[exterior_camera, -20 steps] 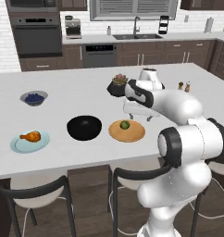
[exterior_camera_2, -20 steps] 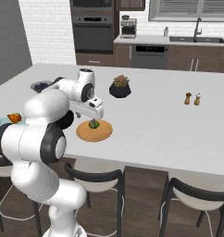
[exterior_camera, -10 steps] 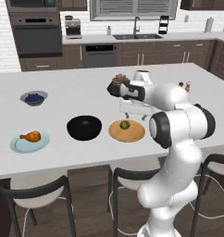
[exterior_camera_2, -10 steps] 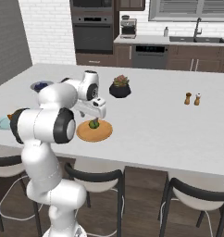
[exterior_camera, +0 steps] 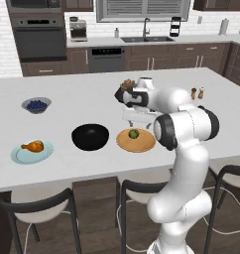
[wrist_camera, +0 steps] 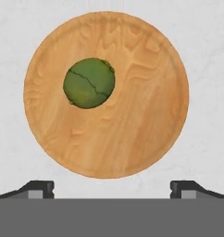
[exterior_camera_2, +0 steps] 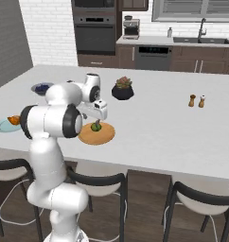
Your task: Pick the chicken drumstick and lime from their plates and place them in the bowl. Then put the bowl in the fridge.
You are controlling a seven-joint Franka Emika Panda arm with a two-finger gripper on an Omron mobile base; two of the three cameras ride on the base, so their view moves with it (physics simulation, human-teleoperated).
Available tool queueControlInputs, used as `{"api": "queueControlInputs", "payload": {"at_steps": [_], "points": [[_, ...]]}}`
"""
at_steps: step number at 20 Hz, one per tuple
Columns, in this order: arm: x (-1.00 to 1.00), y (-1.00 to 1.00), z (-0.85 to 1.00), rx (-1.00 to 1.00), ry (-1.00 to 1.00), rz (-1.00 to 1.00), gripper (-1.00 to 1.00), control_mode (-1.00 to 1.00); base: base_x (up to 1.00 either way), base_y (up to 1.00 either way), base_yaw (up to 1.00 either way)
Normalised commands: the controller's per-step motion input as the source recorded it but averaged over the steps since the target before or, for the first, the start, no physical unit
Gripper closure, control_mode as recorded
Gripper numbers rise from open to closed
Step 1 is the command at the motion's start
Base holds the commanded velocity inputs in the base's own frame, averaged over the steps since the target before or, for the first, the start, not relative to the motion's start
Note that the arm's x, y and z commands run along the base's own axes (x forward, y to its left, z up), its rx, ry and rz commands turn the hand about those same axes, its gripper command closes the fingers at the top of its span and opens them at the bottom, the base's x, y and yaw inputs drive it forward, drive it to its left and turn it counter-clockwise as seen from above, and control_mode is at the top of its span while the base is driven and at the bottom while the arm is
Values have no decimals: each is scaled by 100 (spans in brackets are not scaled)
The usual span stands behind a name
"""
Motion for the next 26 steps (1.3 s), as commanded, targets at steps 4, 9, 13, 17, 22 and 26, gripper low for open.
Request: {"api": "queueControlInputs", "payload": {"at_steps": [4, 9, 13, 17, 22, 26], "points": [[31, 0, -28, 0, 4, 0, -100, -100, 0, 0, 0], [27, 0, -27, 0, 1, 0, -100, -100, 0, 0, 0], [23, 0, -26, 0, 2, 0, -100, -100, 0, 0, 0], [14, 0, -21, 0, 2, 0, -100, -100, 0, 0, 0], [29, 0, -15, 0, 0, 0, -100, -100, 0, 0, 0], [38, 0, -10, 0, 0, 0, -100, -100, 0, 0, 0]]}}
